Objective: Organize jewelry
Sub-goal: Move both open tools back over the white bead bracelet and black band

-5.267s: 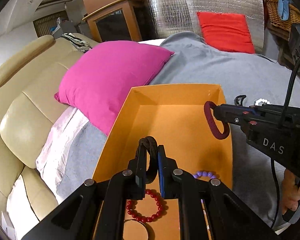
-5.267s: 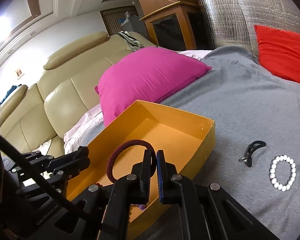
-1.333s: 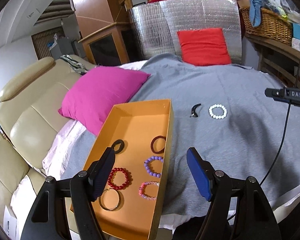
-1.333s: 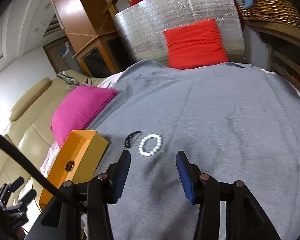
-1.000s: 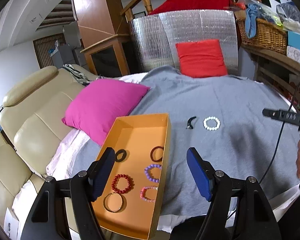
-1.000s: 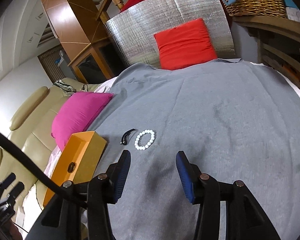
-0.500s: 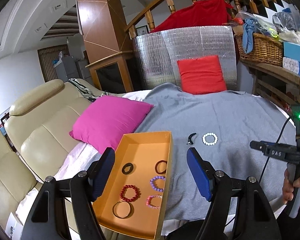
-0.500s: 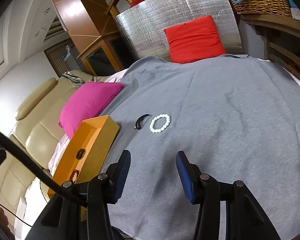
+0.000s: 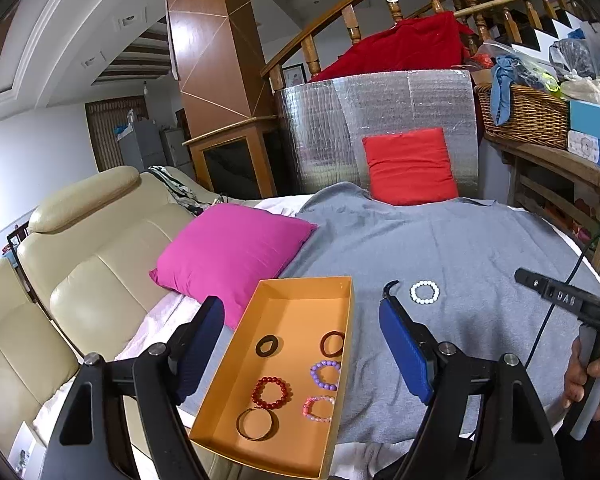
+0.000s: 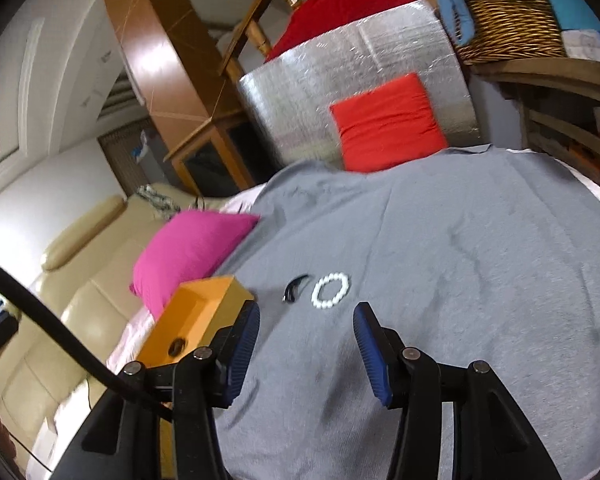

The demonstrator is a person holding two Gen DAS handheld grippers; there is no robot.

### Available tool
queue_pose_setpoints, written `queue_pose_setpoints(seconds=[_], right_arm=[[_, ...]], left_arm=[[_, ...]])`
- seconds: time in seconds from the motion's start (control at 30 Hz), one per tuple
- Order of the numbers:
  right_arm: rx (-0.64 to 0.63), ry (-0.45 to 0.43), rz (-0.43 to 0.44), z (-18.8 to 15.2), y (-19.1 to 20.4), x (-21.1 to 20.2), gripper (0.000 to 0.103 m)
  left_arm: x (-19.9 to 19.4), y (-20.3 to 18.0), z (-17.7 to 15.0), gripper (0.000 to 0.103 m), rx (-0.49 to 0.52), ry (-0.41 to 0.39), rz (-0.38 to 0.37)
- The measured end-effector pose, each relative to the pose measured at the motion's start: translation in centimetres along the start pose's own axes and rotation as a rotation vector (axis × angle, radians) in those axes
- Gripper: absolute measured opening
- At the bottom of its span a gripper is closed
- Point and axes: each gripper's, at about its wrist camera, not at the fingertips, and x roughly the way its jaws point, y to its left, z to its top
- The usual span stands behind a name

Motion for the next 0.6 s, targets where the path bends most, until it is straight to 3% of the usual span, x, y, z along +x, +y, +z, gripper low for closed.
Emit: queue_pose_setpoints(seconds=[0.23, 0.4, 0.6], right_arm=[[0.024, -0.036, 0.006, 0.5, 0.1, -0.4, 0.053], [-0.006, -0.023, -0.009, 0.3, -0.1, -0.2, 0.053], [0.068, 0.027, -0.018, 0.1, -2.1, 2.0, 0.054]], left_arm=[[0.9, -0.6, 0.3, 0.080, 0.010, -0.001, -0.013], [2.2, -1.6, 0.7, 0.080, 0.032, 0.006, -0.033], [5.4, -3.1, 1.2, 0.081, 0.057, 0.034, -0.058]])
